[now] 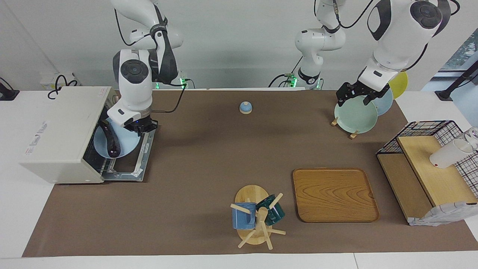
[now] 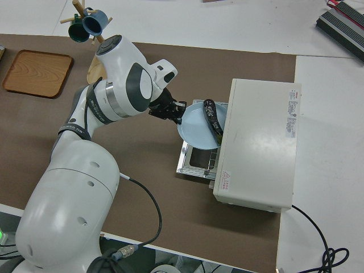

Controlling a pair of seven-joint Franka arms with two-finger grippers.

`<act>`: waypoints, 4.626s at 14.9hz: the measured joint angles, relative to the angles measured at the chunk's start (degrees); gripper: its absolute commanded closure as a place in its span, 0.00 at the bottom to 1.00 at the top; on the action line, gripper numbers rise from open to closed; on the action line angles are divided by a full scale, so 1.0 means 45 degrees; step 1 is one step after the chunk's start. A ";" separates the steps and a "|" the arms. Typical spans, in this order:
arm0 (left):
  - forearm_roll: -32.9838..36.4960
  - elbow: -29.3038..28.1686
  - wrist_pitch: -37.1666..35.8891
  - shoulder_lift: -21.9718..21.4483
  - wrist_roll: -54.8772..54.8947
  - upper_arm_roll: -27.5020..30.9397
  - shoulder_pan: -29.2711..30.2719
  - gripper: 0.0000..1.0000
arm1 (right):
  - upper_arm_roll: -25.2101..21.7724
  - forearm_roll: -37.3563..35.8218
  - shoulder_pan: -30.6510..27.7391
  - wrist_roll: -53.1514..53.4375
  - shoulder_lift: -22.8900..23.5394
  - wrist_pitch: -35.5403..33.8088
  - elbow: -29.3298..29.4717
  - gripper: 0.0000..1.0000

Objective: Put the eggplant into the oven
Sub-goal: 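Carry the eggplant with the right gripper into the open oven, then open the right gripper inside the oven and draw it back, then push the oven door shut with the right gripper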

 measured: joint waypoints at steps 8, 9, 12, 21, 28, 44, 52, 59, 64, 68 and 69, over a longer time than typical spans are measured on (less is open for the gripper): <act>-0.0004 0.0002 0.0000 -0.0018 0.0000 0.0000 0.0000 0.00 | 0.0026 0.0001 -0.1485 -0.1526 -0.0332 0.0941 -0.1054 1.00; -0.0004 0.0003 0.0000 -0.0040 0.0000 0.0000 0.0000 0.00 | 0.0027 0.0003 -0.1491 -0.1525 -0.0384 0.1068 -0.1197 1.00; -0.0004 0.0015 0.0000 -0.0161 0.0000 0.0001 0.0000 0.00 | 0.0026 0.0004 -0.1612 -0.1525 -0.0481 0.1684 -0.1526 1.00; -0.0004 0.0016 0.0000 -0.0337 0.0000 0.0001 0.0000 0.00 | 0.0025 0.0242 -0.1708 -0.1525 -0.0481 0.2028 -0.1891 0.91; -0.0004 0.0016 0.0000 -0.0337 0.0000 0.0001 0.0000 0.00 | 0.0068 0.0250 -0.1703 -0.1525 -0.0482 0.2136 -0.1904 0.65; -0.0004 0.0016 0.0000 -0.0337 0.0000 0.0001 0.0000 0.00 | 0.0183 0.1309 0.0595 0.0883 0.1648 0.3663 -0.1485 1.00; -0.0004 0.0016 0.0000 -0.0337 0.0000 0.0001 0.0000 0.00 | 0.0167 -0.0429 0.0457 0.0882 0.2120 0.3742 -0.1517 1.00; -0.0004 0.0016 0.0000 -0.0337 0.0000 0.0001 0.0000 0.00 | 0.0334 -0.1538 0.0243 0.0882 0.2131 0.3743 -0.1534 1.00; -0.0004 0.0016 0.0000 -0.0337 0.0000 0.0001 0.0000 0.00 | 0.0461 -0.1592 0.0231 -0.0269 0.1728 0.1854 -0.0205 1.00; -0.0004 0.0016 0.0000 -0.0337 0.0000 0.0002 0.0000 0.00 | 0.0439 -0.1408 -0.0453 -0.2262 0.0493 0.0580 0.0383 1.00; -0.0004 0.0016 0.0000 -0.0337 0.0000 0.0002 0.0000 0.00 | 0.0419 -0.1380 -0.0721 -0.2710 0.0233 0.0470 0.0421 1.00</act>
